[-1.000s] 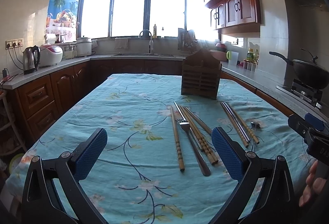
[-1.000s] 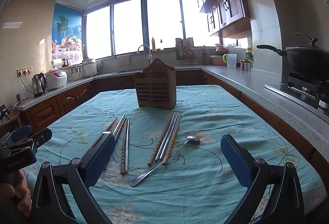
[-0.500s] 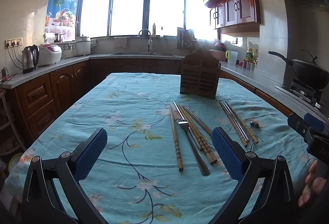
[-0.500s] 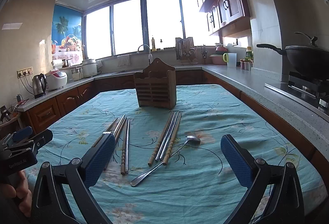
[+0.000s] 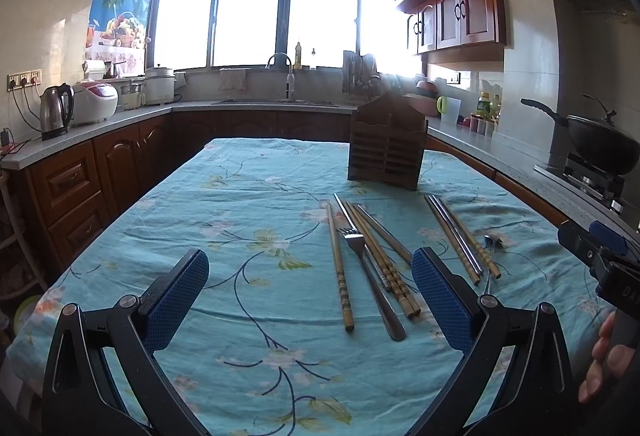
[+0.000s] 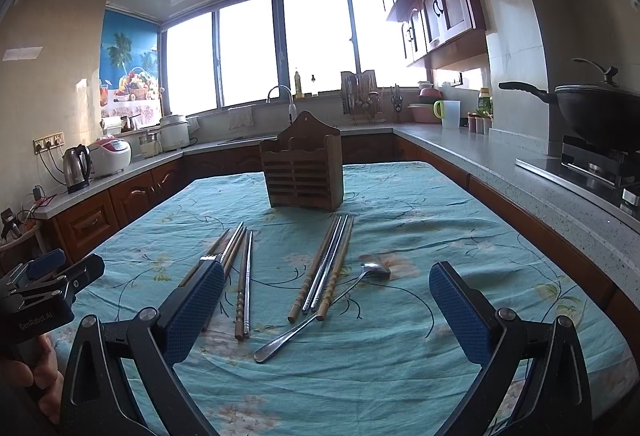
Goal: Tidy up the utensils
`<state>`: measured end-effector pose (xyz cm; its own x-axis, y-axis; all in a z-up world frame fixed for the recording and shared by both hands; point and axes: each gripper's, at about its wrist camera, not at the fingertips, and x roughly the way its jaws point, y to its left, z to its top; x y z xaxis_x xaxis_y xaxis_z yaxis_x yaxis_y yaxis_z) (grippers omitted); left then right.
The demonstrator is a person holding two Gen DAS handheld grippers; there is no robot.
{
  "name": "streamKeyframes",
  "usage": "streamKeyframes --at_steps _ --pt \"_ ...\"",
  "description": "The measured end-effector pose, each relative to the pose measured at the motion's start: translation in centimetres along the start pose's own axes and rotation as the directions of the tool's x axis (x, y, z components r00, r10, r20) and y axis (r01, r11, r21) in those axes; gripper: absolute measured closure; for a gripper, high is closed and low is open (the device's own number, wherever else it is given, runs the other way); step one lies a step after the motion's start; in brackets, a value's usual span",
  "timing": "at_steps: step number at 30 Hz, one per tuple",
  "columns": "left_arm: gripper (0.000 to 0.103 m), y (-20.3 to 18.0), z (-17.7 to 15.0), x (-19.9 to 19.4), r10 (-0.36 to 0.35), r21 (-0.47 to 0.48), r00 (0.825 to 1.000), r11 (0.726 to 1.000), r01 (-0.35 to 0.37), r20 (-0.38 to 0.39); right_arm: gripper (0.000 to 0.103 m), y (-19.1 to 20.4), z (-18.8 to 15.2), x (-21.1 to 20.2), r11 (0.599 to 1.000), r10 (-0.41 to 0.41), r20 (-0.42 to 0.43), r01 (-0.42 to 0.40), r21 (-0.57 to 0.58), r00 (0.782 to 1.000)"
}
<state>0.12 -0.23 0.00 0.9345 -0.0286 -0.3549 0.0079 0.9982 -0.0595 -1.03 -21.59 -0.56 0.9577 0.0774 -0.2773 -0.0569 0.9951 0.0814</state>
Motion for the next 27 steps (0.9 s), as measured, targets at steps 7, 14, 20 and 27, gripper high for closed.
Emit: streamKeyframes --at_steps 7,14,20,27 --pt "0.0 0.2 0.1 0.7 -0.017 -0.013 0.999 1.0 0.016 -0.033 0.0 0.0 -0.1 0.0 1.0 0.001 -0.004 -0.001 0.004 1.0" --pt "0.0 0.2 0.5 1.7 -0.048 -0.028 0.995 0.999 0.046 -0.085 0.0 -0.2 0.0 0.5 0.999 0.012 -0.032 -0.011 0.031 0.999" --pt "0.0 0.3 1.3 3.2 -0.098 -0.046 0.982 0.995 0.092 -0.16 0.0 -1.5 0.6 1.7 0.995 0.038 -0.093 -0.029 0.097 0.995" --pt "0.012 0.2 2.8 6.8 -0.22 -0.122 0.935 0.974 0.193 -0.279 0.011 -3.9 1.6 3.9 0.972 0.116 -0.171 -0.077 0.22 0.978"
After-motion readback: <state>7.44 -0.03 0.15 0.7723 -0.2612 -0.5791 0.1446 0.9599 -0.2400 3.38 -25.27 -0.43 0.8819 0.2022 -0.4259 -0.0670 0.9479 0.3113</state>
